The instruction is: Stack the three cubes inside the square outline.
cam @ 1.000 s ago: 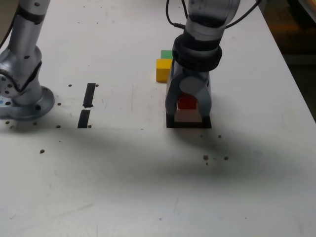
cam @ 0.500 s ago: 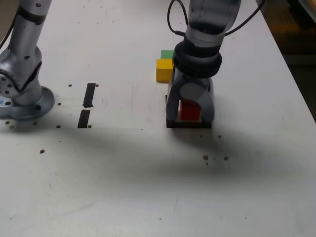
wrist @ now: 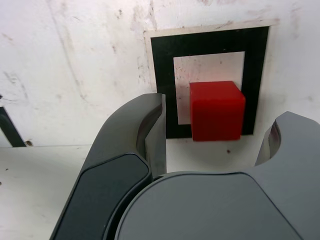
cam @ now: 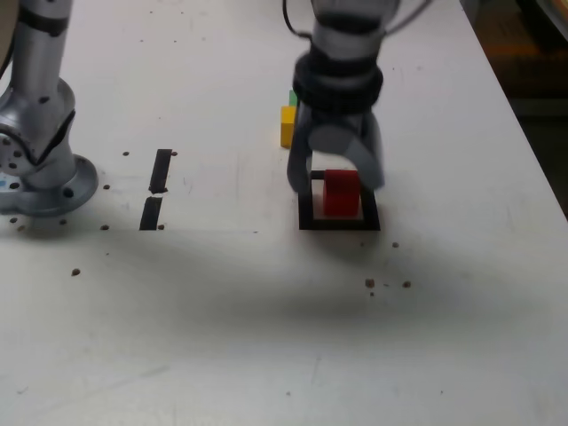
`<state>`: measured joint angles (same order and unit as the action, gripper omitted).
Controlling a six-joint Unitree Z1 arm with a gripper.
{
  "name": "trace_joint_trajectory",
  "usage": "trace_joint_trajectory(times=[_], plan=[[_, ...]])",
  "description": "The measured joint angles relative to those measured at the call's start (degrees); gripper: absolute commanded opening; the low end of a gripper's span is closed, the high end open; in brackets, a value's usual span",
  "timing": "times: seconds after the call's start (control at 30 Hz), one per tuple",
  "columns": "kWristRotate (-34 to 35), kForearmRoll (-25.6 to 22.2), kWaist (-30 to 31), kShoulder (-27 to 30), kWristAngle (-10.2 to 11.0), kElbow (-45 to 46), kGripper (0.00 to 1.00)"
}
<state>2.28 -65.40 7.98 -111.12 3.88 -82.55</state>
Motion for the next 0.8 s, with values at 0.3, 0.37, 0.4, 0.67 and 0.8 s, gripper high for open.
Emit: trace_joint_trajectory(times=[0.3,0.37,0.4,0.67,0.8], plan=[[0.09,-6.03,-0.48,7.36,4.30,0.37,0.83],[0.02,-7.57,-1.06,7.81,4.67,1.02,0.84],[-0.18,-8.00,-1.51,8.12,4.70,1.48,0.85],[-4.81,-7.69,-4.80,8.35,4.96,3.23,0.92],[-7.46,-7.22,-6.54,7.79,6.39,3.23,0.96]])
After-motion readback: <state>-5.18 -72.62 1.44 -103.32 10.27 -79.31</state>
